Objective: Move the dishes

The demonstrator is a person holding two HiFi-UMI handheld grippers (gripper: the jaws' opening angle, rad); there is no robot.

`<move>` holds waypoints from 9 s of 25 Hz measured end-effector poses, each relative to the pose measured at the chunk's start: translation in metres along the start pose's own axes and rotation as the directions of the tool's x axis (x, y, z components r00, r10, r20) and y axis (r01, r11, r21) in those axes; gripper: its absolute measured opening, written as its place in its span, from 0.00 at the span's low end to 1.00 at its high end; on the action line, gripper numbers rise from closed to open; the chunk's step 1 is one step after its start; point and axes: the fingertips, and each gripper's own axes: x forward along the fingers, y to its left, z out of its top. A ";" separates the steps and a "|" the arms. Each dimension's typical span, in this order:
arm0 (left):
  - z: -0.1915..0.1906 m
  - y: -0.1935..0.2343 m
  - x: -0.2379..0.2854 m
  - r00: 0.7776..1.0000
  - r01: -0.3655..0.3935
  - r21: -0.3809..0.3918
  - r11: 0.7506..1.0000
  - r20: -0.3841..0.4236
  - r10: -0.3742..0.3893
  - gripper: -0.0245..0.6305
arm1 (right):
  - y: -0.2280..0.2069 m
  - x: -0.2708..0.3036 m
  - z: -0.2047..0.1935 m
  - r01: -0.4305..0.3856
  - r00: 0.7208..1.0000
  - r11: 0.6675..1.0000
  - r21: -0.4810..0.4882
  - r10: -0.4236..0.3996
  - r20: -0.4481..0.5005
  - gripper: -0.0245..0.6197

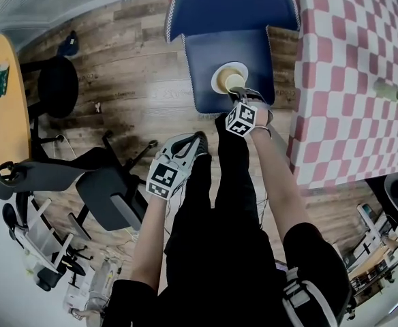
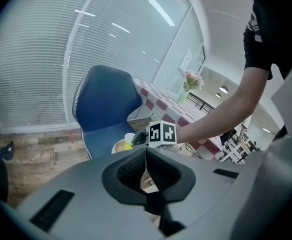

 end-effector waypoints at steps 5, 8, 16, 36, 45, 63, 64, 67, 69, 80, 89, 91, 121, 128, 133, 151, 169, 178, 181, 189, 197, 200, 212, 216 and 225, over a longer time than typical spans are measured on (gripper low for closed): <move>0.016 -0.019 -0.025 1.000 0.008 0.038 0.999 0.022 -0.009 0.07 | -0.001 -0.040 0.010 0.034 0.999 0.999 0.023 -0.034 -0.001 0.09; 0.025 -0.030 -0.040 0.999 0.018 0.064 0.998 0.042 -0.021 0.07 | -0.004 -0.063 0.018 0.067 0.998 0.997 0.035 -0.067 0.004 0.09; 0.022 -0.054 -0.084 0.997 0.033 0.115 0.993 0.068 -0.041 0.07 | 0.015 -0.123 0.033 0.127 0.992 0.990 0.063 -0.128 0.005 0.09; -0.007 -0.121 -0.173 0.978 0.090 0.177 0.980 0.169 -0.121 0.07 | 0.077 -0.269 0.037 0.317 0.948 0.942 0.112 -0.316 -0.032 0.09; 0.014 -0.161 -0.176 0.971 0.156 0.241 0.958 0.139 -0.193 0.07 | 0.064 -0.352 -0.023 0.407 0.913 0.894 0.188 -0.392 -0.113 0.09; 0.061 -0.216 -0.122 0.984 0.109 0.233 0.966 0.114 -0.139 0.07 | 0.026 -0.431 -0.206 0.440 0.895 0.853 0.282 -0.390 -0.217 0.09; 0.065 -0.219 -0.119 0.984 0.104 0.232 0.967 0.116 -0.134 0.07 | 0.023 -0.433 -0.216 0.437 0.896 0.855 0.279 -0.386 -0.220 0.09; 0.073 -0.227 -0.111 0.985 0.093 0.232 0.968 0.124 -0.124 0.07 | 0.017 -0.440 -0.243 0.436 0.895 0.856 0.277 -0.380 -0.234 0.09; 0.077 -0.229 -0.107 0.985 0.084 0.230 0.970 0.126 -0.115 0.07 | 0.014 -0.442 -0.258 0.428 0.897 0.861 0.274 -0.370 -0.240 0.09; 0.093 -0.256 -0.073 0.988 0.068 0.221 0.973 0.124 -0.098 0.07 | 0.011 -0.449 -0.312 0.385 0.916 0.868 0.313 -0.318 -0.245 0.09; 0.102 -0.267 -0.060 0.987 0.068 0.233 0.970 0.125 -0.099 0.07 | 0.007 -0.450 -0.319 0.382 0.919 0.873 0.304 -0.323 -0.227 0.10; 0.102 -0.268 -0.058 0.987 0.069 0.232 0.970 0.127 -0.100 0.07 | 0.007 -0.449 -0.319 0.387 0.917 0.870 0.305 -0.328 -0.228 0.10; 0.094 -0.247 -0.084 0.984 0.106 0.241 0.965 0.117 -0.137 0.07 | 0.009 -0.485 -0.310 0.539 0.842 0.724 0.430 -0.473 -0.260 0.18; 0.089 -0.235 -0.100 0.983 0.104 0.239 0.965 0.123 -0.136 0.07 | 0.019 -0.503 -0.300 0.567 0.822 0.694 0.444 -0.512 -0.250 0.06; 0.084 -0.226 -0.112 0.983 0.099 0.234 0.967 0.129 -0.132 0.07 | 0.033 -0.504 -0.291 0.554 0.829 0.680 0.481 -0.506 -0.238 0.06; 0.044 -0.186 -0.170 0.984 0.089 0.217 0.972 0.130 -0.119 0.07 | 0.090 -0.469 -0.201 0.496 0.852 0.675 0.547 -0.500 -0.155 0.06; 0.009 -0.144 -0.232 0.977 0.086 0.178 0.980 0.180 -0.118 0.07 | 0.150 -0.413 -0.099 0.414 0.885 0.712 0.568 -0.460 -0.069 0.06; -0.006 -0.121 -0.225 0.985 0.050 0.112 0.992 0.160 -0.067 0.07 | 0.133 -0.365 -0.059 0.333 0.917 0.777 0.535 -0.398 0.007 0.06; 0.009 -0.114 -0.215 0.984 0.037 0.093 0.995 0.170 -0.053 0.07 | 0.117 -0.348 -0.055 0.300 0.927 0.777 0.554 -0.375 0.024 0.06; 0.042 -0.089 -0.193 0.984 0.017 0.054 0.998 0.176 -0.026 0.07 | 0.077 -0.290 -0.027 0.219 0.956 0.837 0.501 -0.288 0.063 0.06; 0.054 -0.058 -0.144 0.987 0.001 -0.005 1.000 0.162 0.000 0.07 | 0.057 -0.216 -0.017 0.119 0.982 0.890 0.440 -0.170 0.078 0.06; 0.046 -0.050 -0.130 0.990 -0.006 -0.030 1.000 0.137 0.010 0.07 | 0.057 -0.186 -0.012 0.080 0.989 0.907 0.413 -0.123 0.078 0.07; 0.008 -0.026 -0.060 0.999 0.010 -0.047 0.999 0.050 -0.008 0.07 | 0.036 -0.073 -0.020 -0.008 0.998 0.977 0.213 -0.007 0.068 0.10; -0.004 -0.017 -0.042 0.999 0.012 -0.048 0.999 0.041 -0.010 0.07 | 0.040 -0.035 -0.026 -0.041 0.998 0.991 0.126 0.035 0.050 0.10; -0.043 0.002 -0.007 1.000 0.024 -0.077 0.997 0.002 -0.024 0.07 | 0.039 0.035 -0.034 -0.019 1.000 0.998 -0.067 0.018 -0.004 0.15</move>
